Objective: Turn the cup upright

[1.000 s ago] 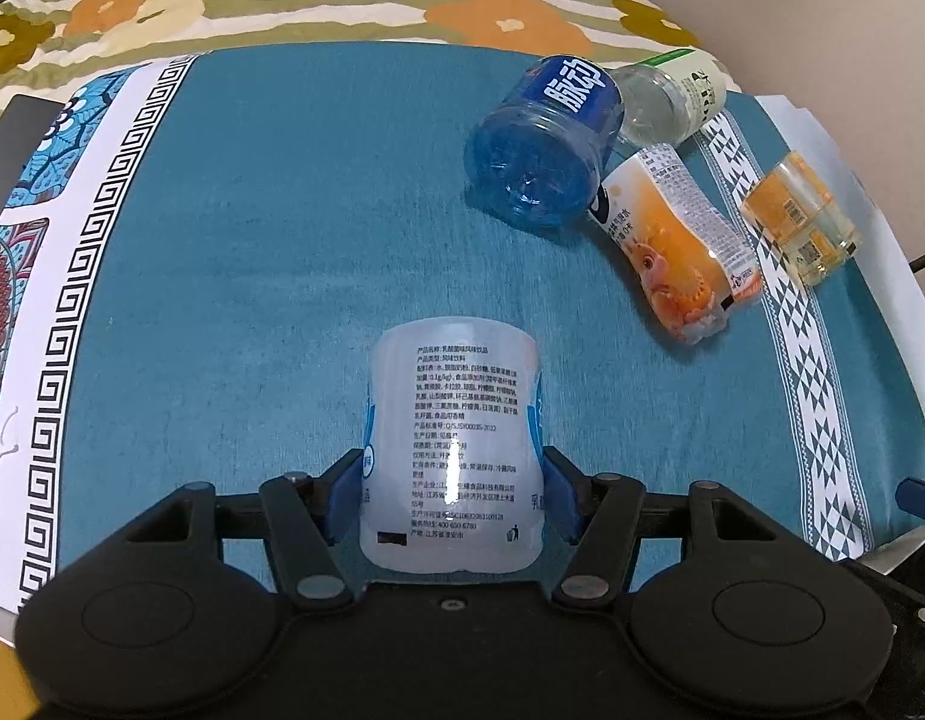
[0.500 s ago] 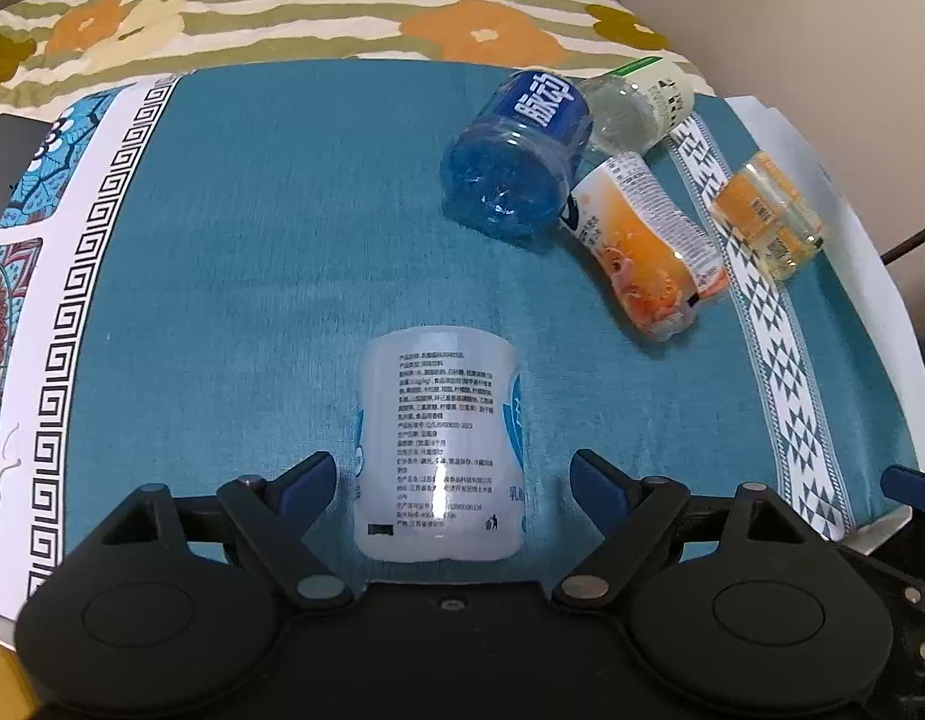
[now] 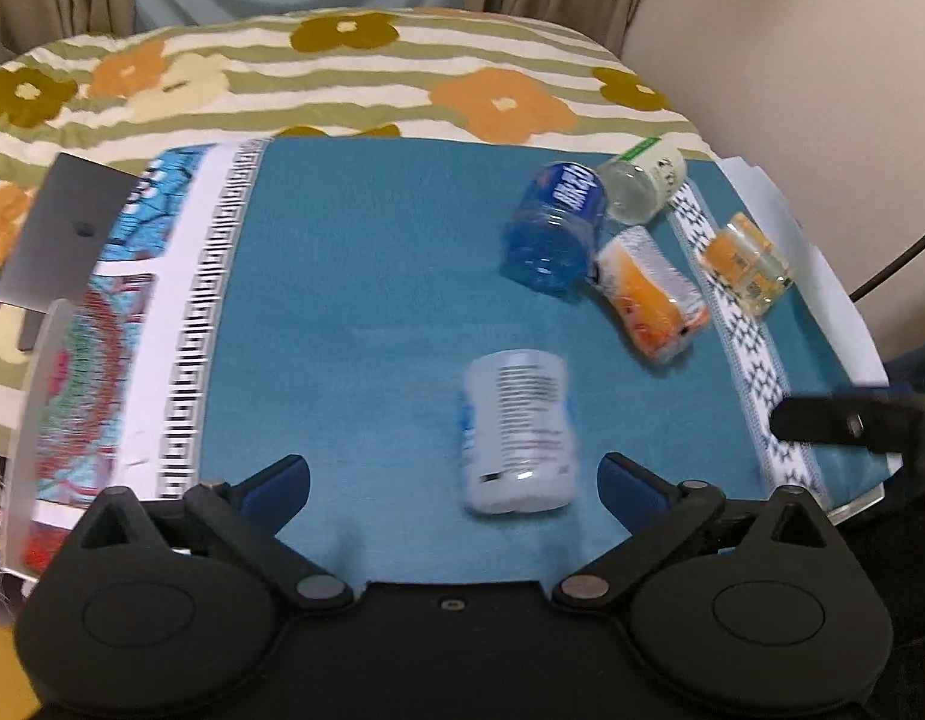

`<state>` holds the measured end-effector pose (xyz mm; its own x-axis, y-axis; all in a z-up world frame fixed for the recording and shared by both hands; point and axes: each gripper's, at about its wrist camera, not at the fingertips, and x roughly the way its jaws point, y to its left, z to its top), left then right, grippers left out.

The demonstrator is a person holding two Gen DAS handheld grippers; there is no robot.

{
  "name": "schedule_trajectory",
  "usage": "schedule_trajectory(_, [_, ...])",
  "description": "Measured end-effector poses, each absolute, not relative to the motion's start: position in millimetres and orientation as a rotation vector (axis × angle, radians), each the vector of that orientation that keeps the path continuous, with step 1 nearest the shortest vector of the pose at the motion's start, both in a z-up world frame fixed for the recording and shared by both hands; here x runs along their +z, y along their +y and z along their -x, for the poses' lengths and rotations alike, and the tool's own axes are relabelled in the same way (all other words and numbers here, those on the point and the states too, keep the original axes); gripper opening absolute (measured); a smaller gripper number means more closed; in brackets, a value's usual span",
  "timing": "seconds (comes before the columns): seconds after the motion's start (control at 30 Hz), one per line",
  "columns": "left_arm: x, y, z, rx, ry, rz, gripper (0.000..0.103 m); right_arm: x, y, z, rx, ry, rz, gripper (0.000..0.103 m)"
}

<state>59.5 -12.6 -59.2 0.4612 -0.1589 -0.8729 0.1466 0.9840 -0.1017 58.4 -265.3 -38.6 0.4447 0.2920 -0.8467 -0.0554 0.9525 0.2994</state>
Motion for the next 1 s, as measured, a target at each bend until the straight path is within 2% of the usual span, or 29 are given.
schedule_trajectory(0.2, [-58.5, 25.4, -49.1, -0.165, 1.045, 0.008, 0.103, -43.0, -223.0, -96.1, 0.303, 1.18, -0.278, 0.103])
schedule_trajectory(0.53, [-78.3, 73.7, -49.5, -0.151, 1.078, 0.062, 0.103, -93.0, -173.6, -160.7, 0.281, 1.38, -0.371, 0.103])
schedule_trajectory(0.77, [-91.3, 96.1, -53.8, -0.137, 1.108, 0.095, 0.103, -122.0, -171.3, -177.5, 0.227, 1.47, -0.471, 0.089])
schedule_trajectory(1.0, [-96.6, 102.9, -59.0, -0.145, 1.121, 0.092, 0.103, -133.8, -174.4, -182.0, 0.195, 1.504, -0.504, 0.08])
